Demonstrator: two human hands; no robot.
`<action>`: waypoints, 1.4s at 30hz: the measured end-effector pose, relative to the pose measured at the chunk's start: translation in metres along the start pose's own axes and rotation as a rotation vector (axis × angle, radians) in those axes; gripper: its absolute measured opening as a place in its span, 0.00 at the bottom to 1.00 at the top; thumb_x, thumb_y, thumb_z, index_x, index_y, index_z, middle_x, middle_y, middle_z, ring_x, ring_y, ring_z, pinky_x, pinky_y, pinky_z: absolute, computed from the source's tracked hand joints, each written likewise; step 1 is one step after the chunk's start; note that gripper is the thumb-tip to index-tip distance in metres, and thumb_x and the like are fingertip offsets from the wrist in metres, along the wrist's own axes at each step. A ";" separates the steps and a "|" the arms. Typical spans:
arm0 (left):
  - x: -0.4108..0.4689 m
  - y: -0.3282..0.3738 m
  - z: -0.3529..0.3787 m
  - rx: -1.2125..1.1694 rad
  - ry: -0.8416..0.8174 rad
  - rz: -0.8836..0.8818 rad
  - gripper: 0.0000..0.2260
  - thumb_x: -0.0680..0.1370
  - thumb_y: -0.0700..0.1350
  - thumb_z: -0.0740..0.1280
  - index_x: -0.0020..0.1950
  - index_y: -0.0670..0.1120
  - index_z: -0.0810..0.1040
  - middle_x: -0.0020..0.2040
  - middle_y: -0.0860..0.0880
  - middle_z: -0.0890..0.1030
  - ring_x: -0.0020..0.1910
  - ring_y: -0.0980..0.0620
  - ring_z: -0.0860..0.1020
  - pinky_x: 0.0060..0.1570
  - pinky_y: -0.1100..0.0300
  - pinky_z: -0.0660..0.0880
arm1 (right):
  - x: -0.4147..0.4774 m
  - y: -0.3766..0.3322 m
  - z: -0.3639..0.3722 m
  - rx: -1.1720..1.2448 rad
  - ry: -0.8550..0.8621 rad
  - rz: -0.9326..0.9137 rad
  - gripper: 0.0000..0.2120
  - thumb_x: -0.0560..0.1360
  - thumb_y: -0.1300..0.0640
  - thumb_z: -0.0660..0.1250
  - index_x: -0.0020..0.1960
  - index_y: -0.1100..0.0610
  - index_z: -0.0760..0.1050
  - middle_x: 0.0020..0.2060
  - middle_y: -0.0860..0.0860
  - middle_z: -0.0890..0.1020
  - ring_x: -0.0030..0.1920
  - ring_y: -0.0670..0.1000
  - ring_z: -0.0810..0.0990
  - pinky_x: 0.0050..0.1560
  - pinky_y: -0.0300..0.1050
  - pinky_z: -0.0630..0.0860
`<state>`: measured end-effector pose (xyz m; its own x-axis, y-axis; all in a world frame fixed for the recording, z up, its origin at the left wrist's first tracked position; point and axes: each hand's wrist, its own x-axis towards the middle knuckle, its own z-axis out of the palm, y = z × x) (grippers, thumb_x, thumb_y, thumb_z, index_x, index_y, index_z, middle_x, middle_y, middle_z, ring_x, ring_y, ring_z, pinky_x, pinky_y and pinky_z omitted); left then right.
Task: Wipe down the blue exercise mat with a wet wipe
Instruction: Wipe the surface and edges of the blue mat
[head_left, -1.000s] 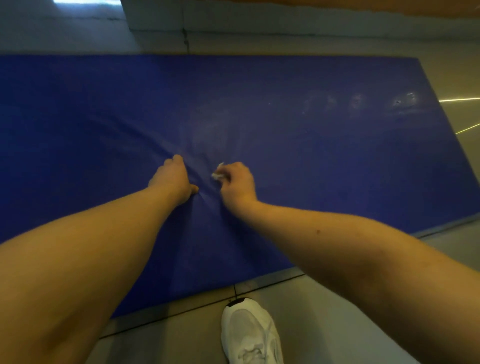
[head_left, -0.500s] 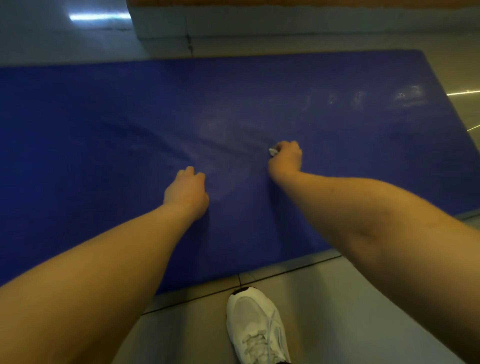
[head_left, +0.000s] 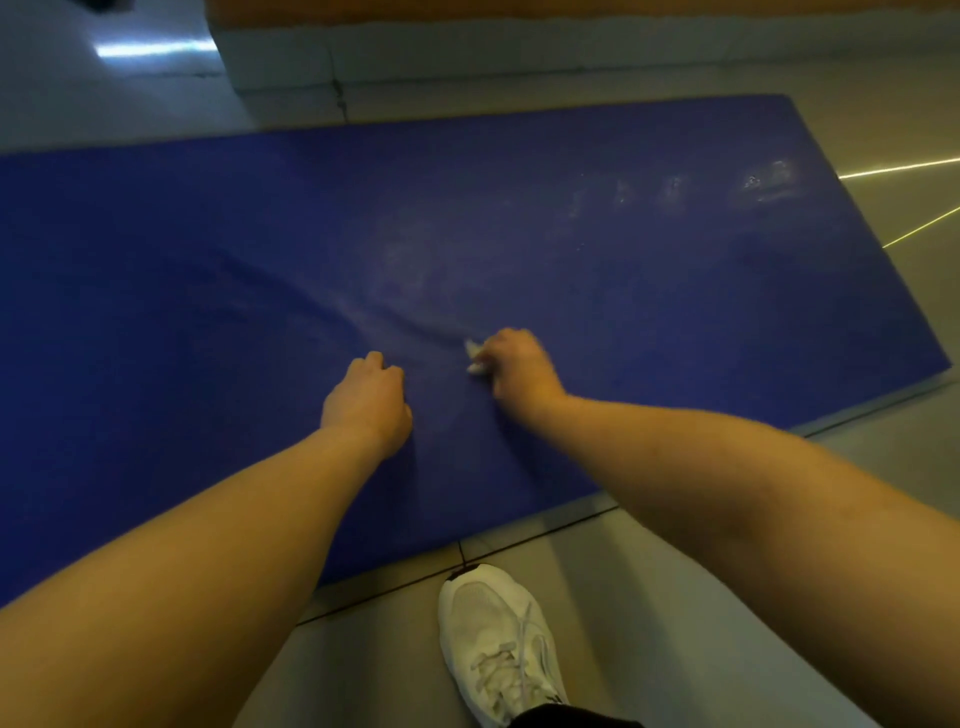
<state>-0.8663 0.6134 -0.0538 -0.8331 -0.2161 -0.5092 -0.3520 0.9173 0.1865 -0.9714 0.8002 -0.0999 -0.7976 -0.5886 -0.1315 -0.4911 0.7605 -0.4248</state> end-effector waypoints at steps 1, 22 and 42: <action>-0.002 0.002 0.002 -0.003 -0.004 0.006 0.11 0.82 0.46 0.61 0.61 0.44 0.76 0.62 0.47 0.69 0.57 0.45 0.71 0.46 0.48 0.77 | 0.009 0.015 -0.012 -0.039 0.029 0.154 0.08 0.79 0.60 0.69 0.52 0.62 0.86 0.48 0.64 0.83 0.48 0.65 0.81 0.50 0.50 0.75; -0.025 0.026 0.022 0.012 -0.105 0.081 0.09 0.82 0.48 0.61 0.60 0.47 0.73 0.59 0.47 0.71 0.53 0.45 0.73 0.51 0.49 0.76 | -0.093 -0.015 0.007 0.149 -0.115 0.095 0.11 0.81 0.55 0.68 0.51 0.61 0.85 0.47 0.59 0.79 0.48 0.60 0.78 0.49 0.49 0.74; -0.039 0.064 0.025 0.049 -0.299 0.037 0.09 0.82 0.49 0.63 0.60 0.47 0.70 0.55 0.46 0.76 0.50 0.46 0.77 0.51 0.50 0.76 | -0.141 -0.041 0.031 0.250 -0.139 0.141 0.06 0.80 0.60 0.66 0.49 0.60 0.80 0.46 0.57 0.75 0.46 0.58 0.74 0.46 0.52 0.73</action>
<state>-0.8459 0.6892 -0.0435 -0.6798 -0.0813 -0.7289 -0.2968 0.9394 0.1719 -0.8275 0.8433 -0.0919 -0.7878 -0.5269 -0.3190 -0.2639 0.7567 -0.5982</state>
